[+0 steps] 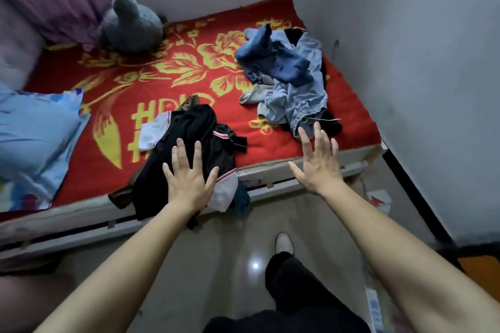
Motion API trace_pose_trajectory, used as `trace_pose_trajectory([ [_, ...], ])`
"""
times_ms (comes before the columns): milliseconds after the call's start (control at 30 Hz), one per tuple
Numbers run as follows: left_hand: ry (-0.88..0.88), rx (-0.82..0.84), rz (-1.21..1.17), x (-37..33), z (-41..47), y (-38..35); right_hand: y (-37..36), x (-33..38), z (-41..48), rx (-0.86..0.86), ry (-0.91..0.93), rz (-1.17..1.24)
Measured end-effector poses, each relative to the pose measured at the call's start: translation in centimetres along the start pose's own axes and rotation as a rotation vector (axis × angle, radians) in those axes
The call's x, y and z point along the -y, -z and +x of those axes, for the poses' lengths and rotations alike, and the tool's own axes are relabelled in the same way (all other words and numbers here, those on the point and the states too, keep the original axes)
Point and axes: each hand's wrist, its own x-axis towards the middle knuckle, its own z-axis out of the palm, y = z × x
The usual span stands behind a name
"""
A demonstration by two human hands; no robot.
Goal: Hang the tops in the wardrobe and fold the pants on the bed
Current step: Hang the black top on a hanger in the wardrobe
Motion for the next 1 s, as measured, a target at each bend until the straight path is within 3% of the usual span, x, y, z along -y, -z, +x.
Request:
trace_pose_trajectory([
  [300,0.289,0.145,-0.033,3.1,16.8,0.7,-2.5,4.5,25.0,0.116,0.153,0.030],
  [567,0.453,0.302,-0.196,9.7,24.9,-5.0,-12.0,13.4,35.6,0.271,0.184,0.118],
  [700,0.443,0.423,-0.220,15.0,29.7,-9.7,-18.7,17.7,37.7,0.385,0.051,0.223],
  [833,0.360,0.500,-0.216,20.4,35.4,-15.2,-25.8,22.1,40.3,0.519,-0.185,0.481],
  [1000,0.295,0.807,-0.293,24.8,39.3,-23.1,-35.0,26.8,42.9,0.706,-0.549,0.674],
])
